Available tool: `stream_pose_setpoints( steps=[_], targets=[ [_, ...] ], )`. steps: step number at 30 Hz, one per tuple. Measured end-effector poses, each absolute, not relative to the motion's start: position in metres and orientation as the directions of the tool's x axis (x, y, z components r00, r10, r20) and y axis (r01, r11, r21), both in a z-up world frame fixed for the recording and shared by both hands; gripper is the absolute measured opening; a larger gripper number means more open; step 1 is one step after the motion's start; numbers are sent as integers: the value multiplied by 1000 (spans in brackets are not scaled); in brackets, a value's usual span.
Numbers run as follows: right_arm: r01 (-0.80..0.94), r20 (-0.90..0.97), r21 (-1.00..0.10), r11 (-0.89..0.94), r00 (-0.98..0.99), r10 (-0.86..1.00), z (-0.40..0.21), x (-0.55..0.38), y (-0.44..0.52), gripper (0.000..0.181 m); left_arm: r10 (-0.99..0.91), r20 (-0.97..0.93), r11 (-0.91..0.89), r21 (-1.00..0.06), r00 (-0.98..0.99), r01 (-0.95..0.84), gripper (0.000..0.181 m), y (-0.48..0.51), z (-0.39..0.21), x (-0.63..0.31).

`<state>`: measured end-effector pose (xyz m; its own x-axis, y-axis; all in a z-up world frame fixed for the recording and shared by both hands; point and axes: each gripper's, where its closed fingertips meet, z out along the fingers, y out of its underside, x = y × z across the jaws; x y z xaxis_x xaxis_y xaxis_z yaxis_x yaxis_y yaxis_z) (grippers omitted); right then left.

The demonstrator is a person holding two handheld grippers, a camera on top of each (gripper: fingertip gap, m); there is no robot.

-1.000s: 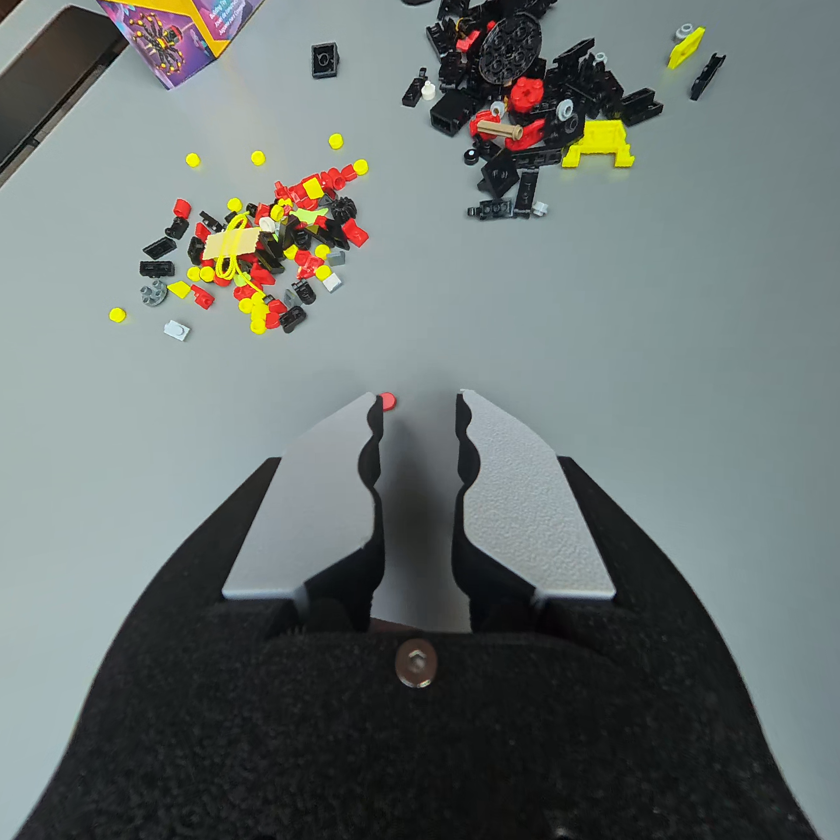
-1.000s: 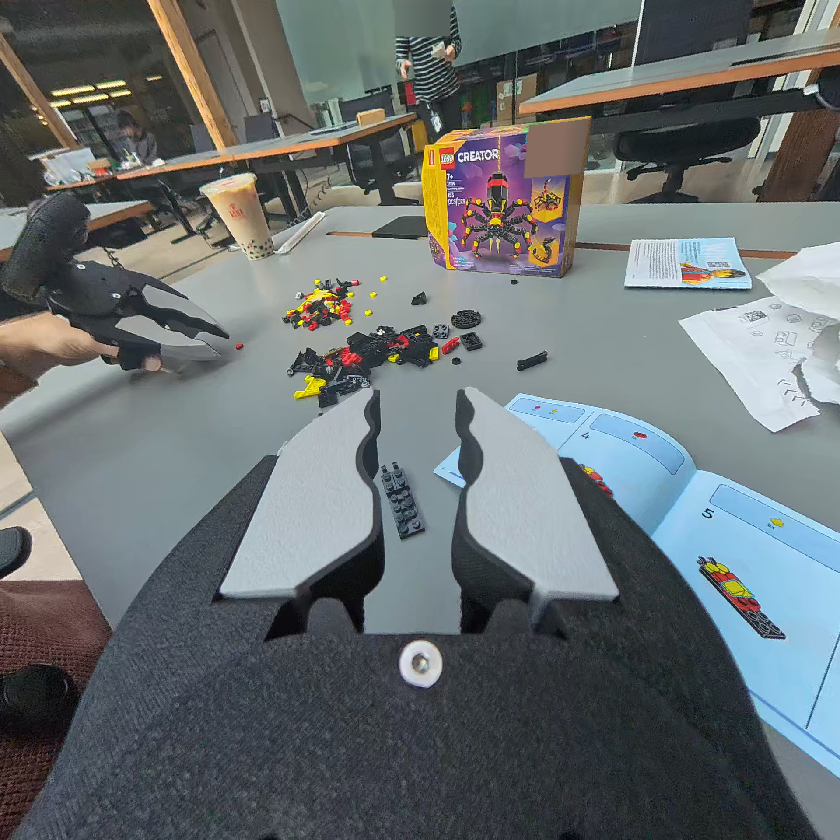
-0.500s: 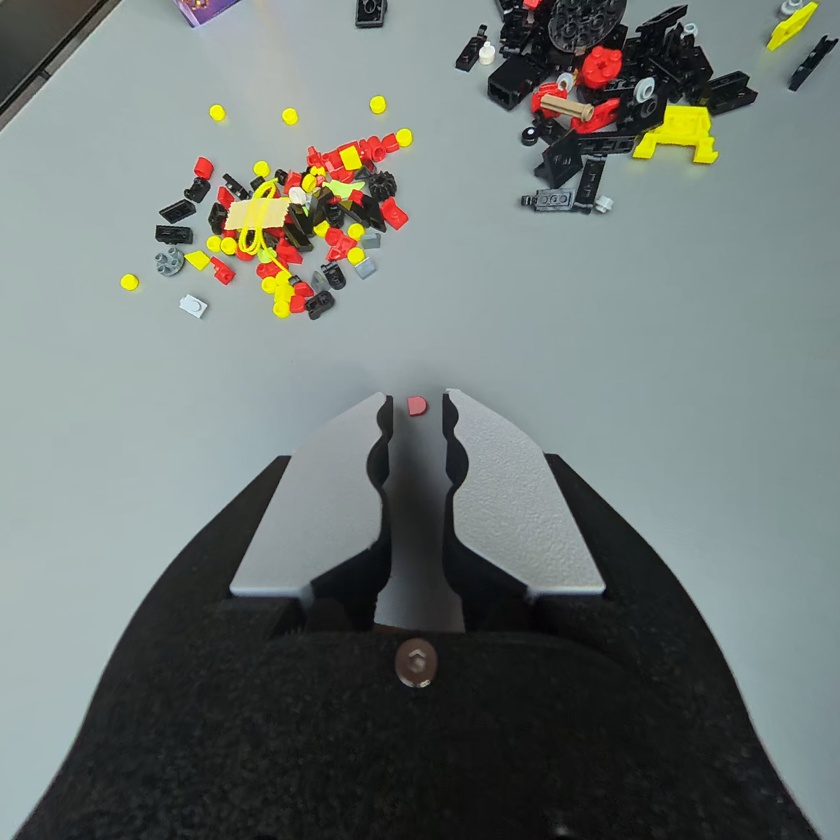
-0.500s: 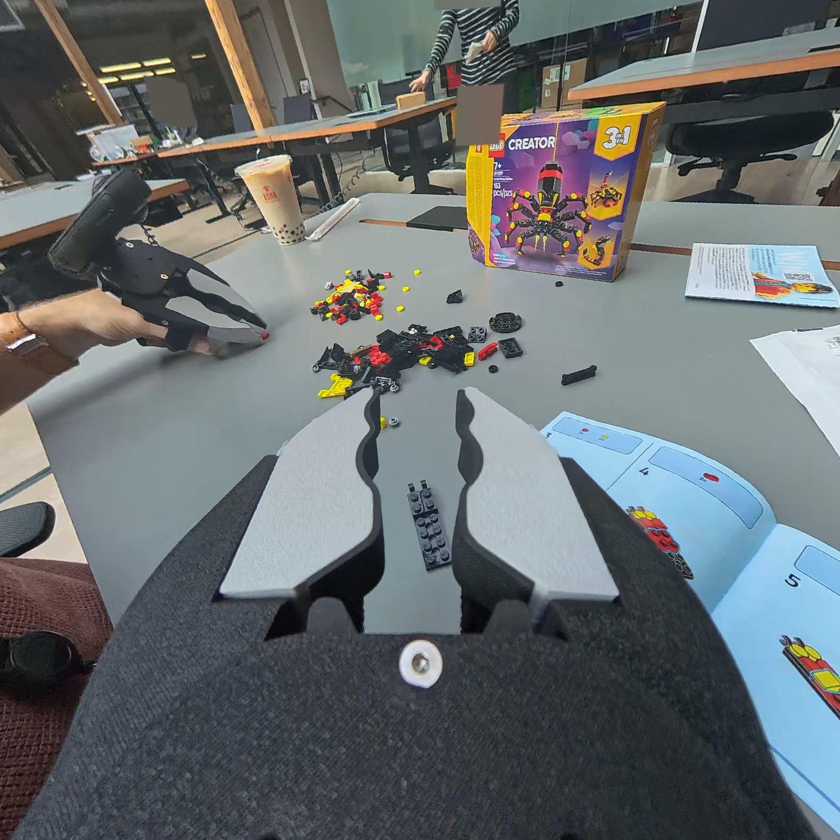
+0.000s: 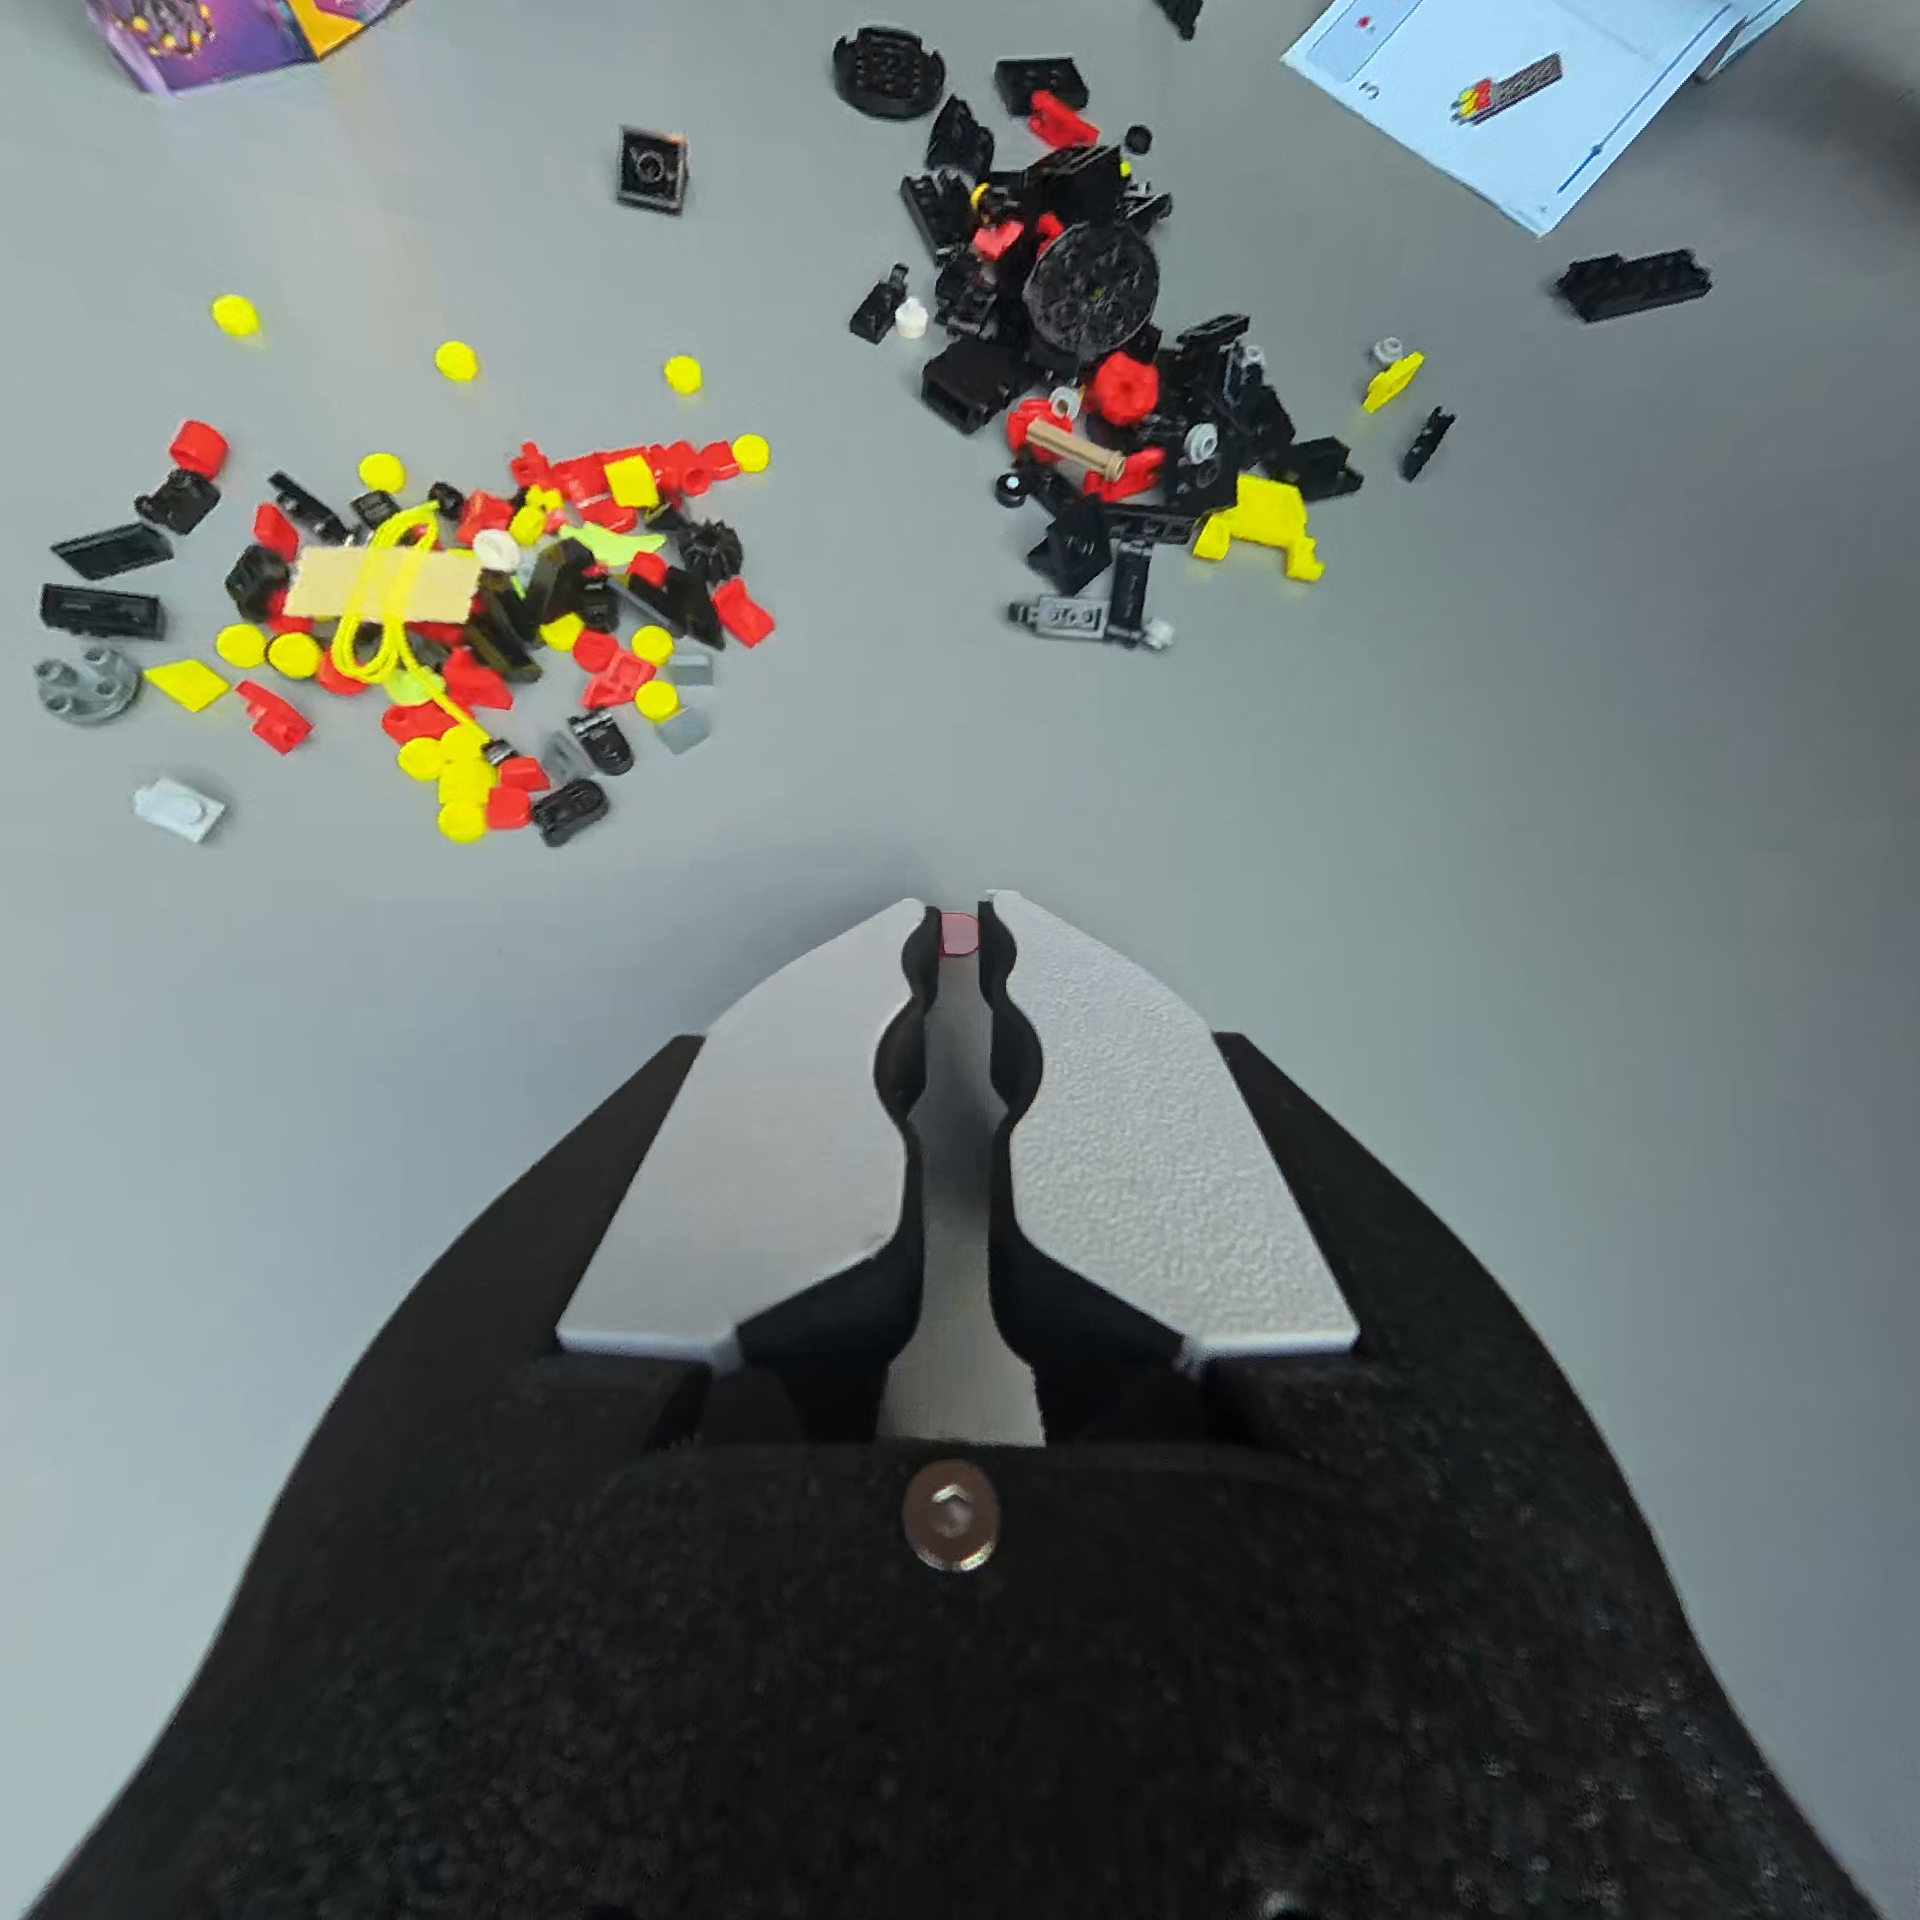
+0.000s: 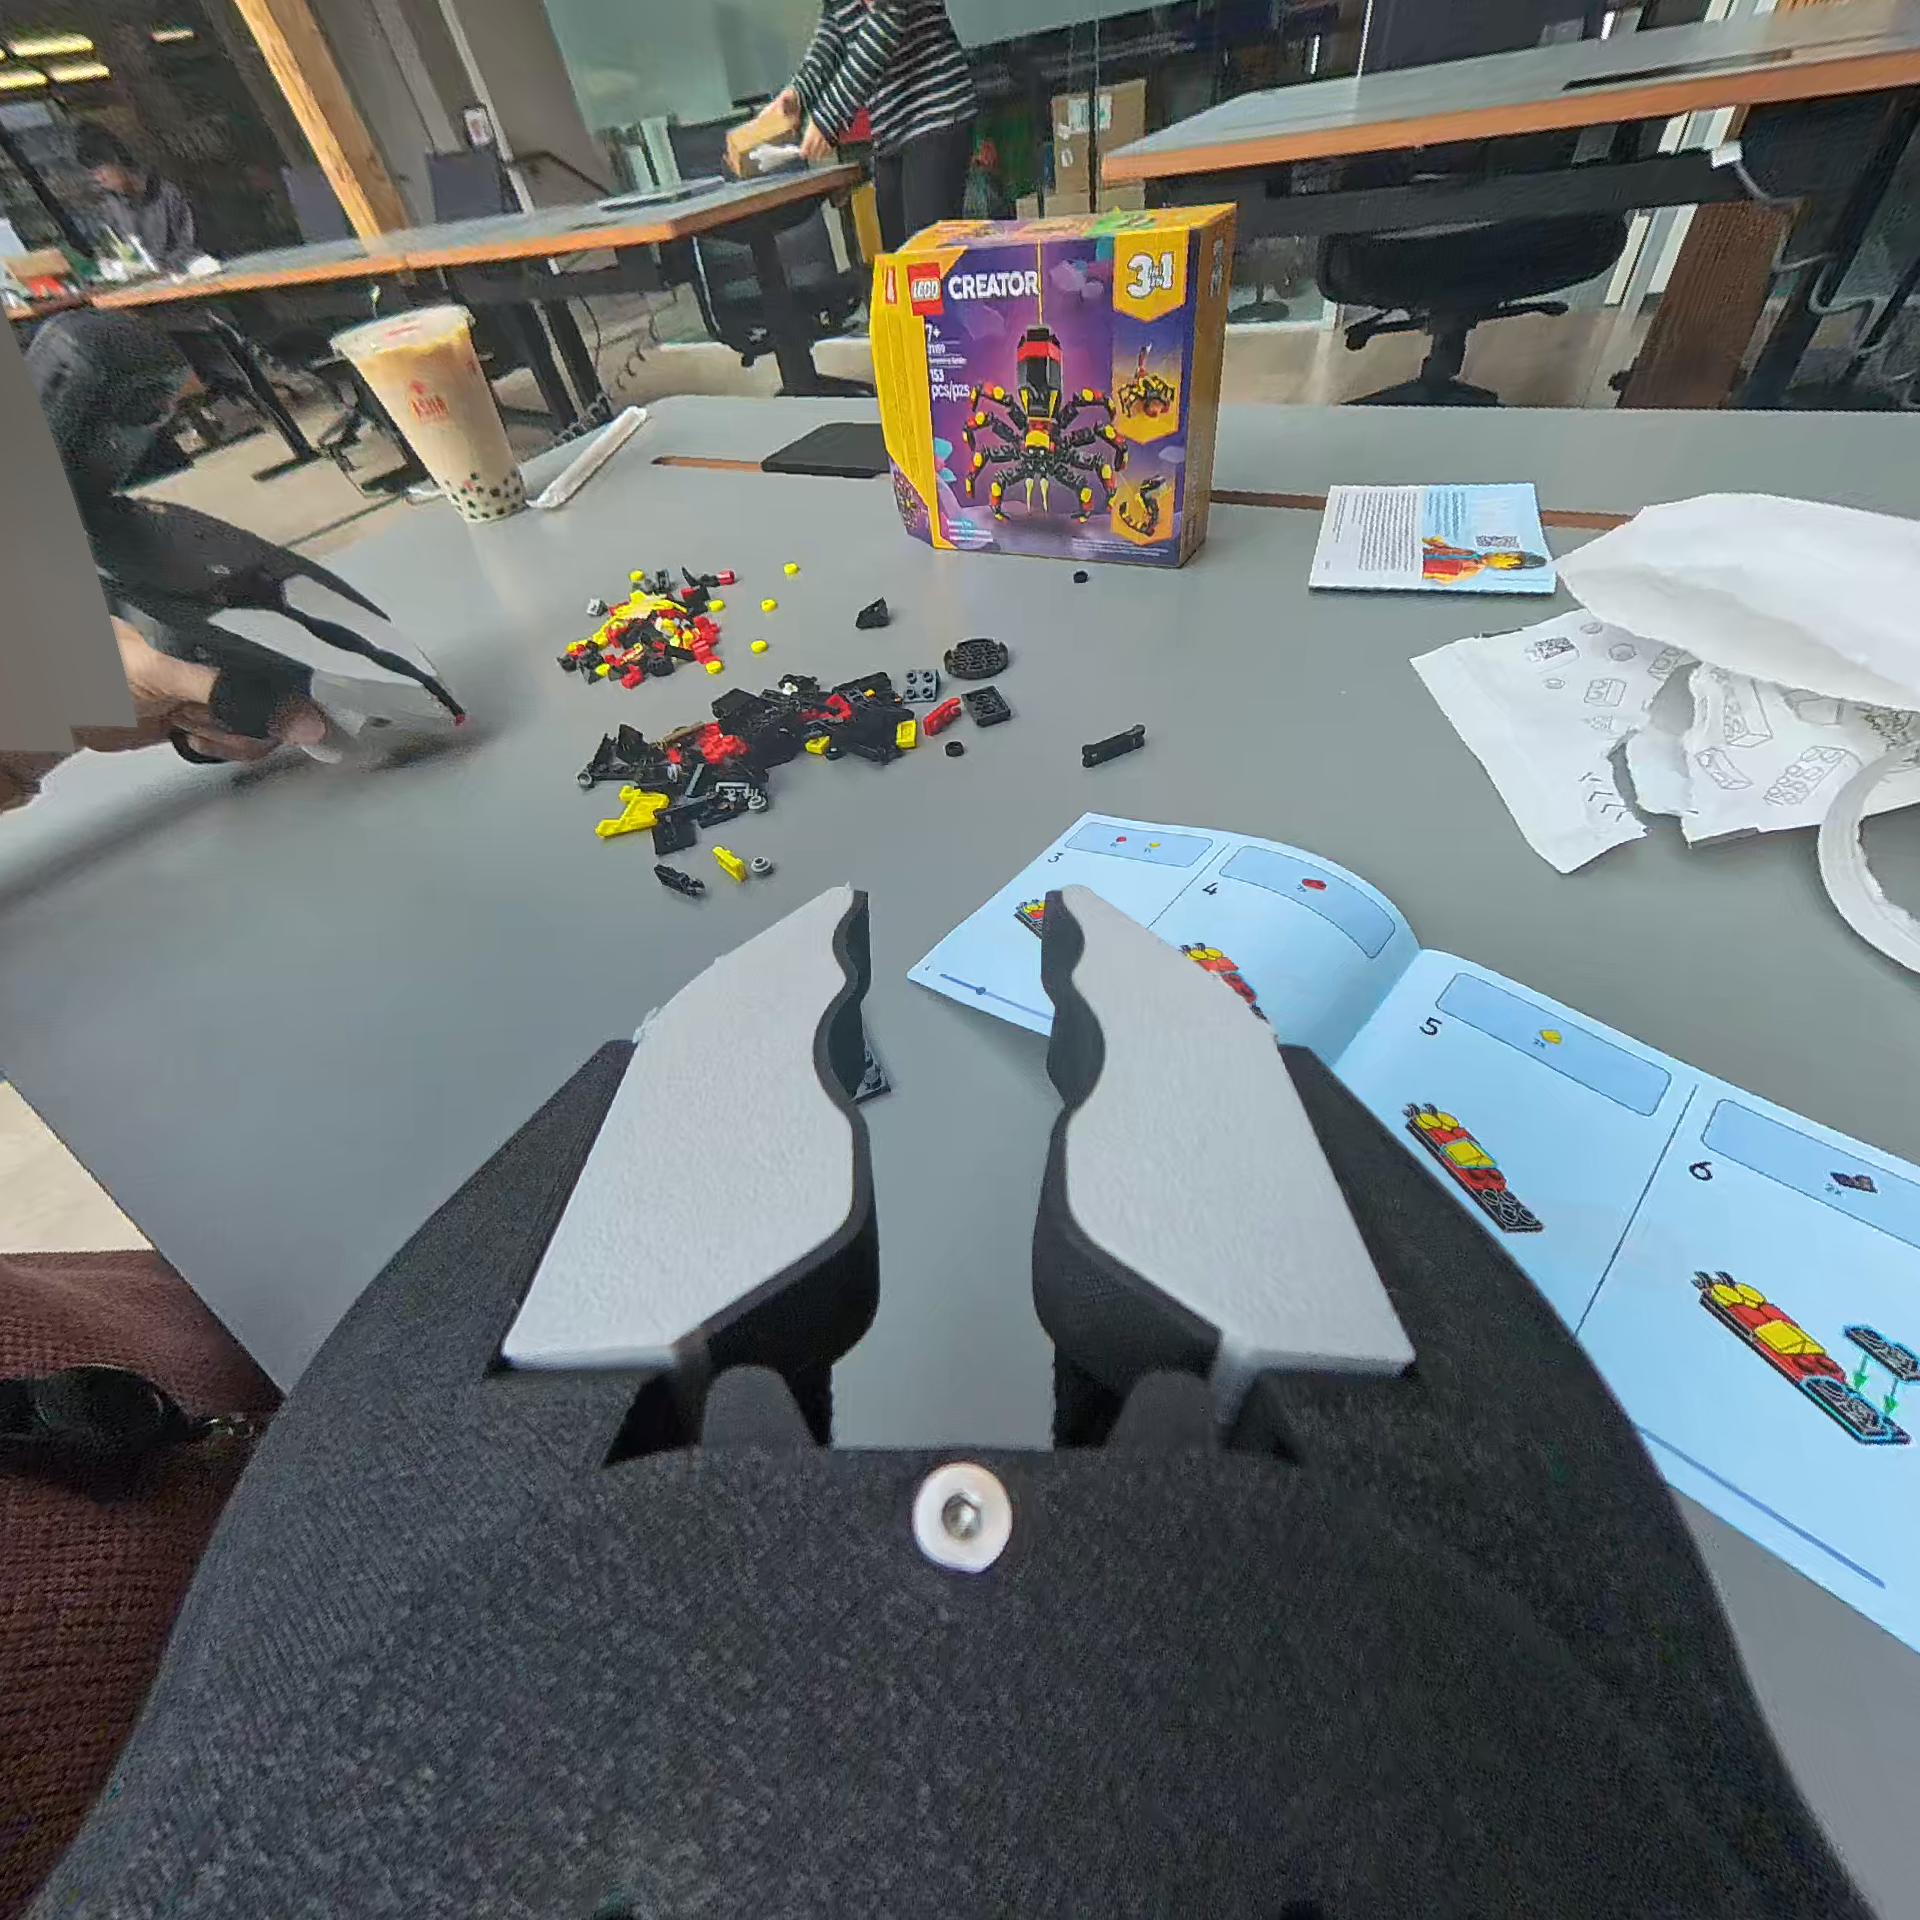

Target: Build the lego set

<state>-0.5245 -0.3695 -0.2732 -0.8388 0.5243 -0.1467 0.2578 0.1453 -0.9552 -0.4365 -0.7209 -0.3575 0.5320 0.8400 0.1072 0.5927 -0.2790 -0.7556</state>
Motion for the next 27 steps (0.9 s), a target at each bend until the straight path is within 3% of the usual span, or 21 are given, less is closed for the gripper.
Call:
stream_pose_setpoints(
  steps=[7, 12, 15, 21, 27],
  targets=[
    [297, -133, -909, 291, -871, 473, -307, -506, -392, 31, 630, 21, -386, -859, 776, 337, 7, -575, -303, -463],
    [364, -166, -829, 425, -885, 435, -338, -502, -411, 31, 327, -229, -639, -769, 917, 35, 7, -486, -323, -482],
    [342, -160, -835, 432, -901, 403, -336, -502, -418, 31, 121, -253, -651, -750, 960, -115, 7, -460, -337, -487],
    [364, -185, -817, 448, -900, 395, -343, -508, -416, 30, -9, -216, -664, -729, 976, -167, 7, -449, -351, -505],
    [381, -211, -816, 435, -897, 388, -343, -510, -414, 30, -25, -190, -671, -725, 981, -158, 7, -448, -356, -507]
  ],
)
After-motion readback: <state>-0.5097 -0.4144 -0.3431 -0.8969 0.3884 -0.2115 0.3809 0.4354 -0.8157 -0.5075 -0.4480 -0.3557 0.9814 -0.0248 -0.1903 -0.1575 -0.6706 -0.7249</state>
